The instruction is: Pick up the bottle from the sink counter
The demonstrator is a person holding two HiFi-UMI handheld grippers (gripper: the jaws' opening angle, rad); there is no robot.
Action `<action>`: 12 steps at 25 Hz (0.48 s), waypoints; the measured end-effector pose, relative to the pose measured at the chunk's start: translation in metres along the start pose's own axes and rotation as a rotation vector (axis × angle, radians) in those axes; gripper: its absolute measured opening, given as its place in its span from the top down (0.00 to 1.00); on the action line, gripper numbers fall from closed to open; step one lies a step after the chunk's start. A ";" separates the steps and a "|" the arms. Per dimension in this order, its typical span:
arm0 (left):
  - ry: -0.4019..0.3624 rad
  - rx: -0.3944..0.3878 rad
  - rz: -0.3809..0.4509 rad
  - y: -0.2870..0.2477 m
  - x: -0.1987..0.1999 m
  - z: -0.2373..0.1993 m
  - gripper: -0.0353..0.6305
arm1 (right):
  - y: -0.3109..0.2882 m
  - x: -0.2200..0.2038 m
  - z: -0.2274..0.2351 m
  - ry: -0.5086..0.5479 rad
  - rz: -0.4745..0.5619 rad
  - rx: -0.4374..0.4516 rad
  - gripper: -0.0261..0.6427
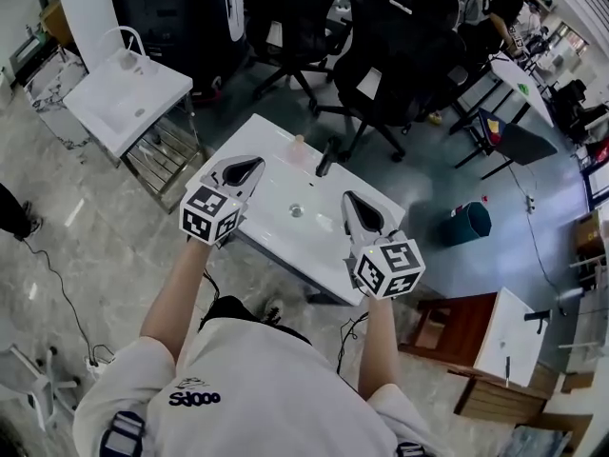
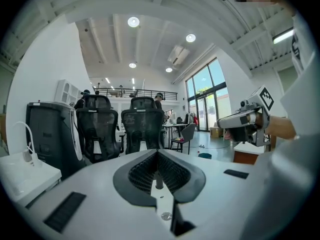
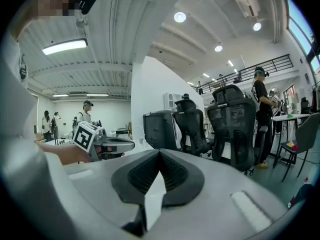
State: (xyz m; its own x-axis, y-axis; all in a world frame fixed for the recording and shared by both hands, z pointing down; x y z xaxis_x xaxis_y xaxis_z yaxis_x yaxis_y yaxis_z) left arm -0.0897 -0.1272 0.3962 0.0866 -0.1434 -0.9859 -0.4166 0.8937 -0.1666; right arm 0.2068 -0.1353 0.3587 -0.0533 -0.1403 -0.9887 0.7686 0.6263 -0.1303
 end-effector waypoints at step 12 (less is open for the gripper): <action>-0.015 -0.102 -0.084 -0.080 -0.033 -0.044 0.85 | -0.030 -0.018 0.016 -0.070 -0.054 -0.074 0.95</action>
State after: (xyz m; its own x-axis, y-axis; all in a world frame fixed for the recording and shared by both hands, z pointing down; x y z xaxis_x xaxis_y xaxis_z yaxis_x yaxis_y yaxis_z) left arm -0.0992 -0.2124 0.4409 0.1385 -0.2087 -0.9681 -0.4969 0.8310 -0.2502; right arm 0.1948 -0.1643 0.3820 -0.0467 -0.2271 -0.9728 0.7165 0.6709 -0.1910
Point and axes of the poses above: the fingertips, and each gripper's own axes: y backward along the fingers, z to its right, x out of its top, the point moved 10 cm from there along y, backward along the fingers
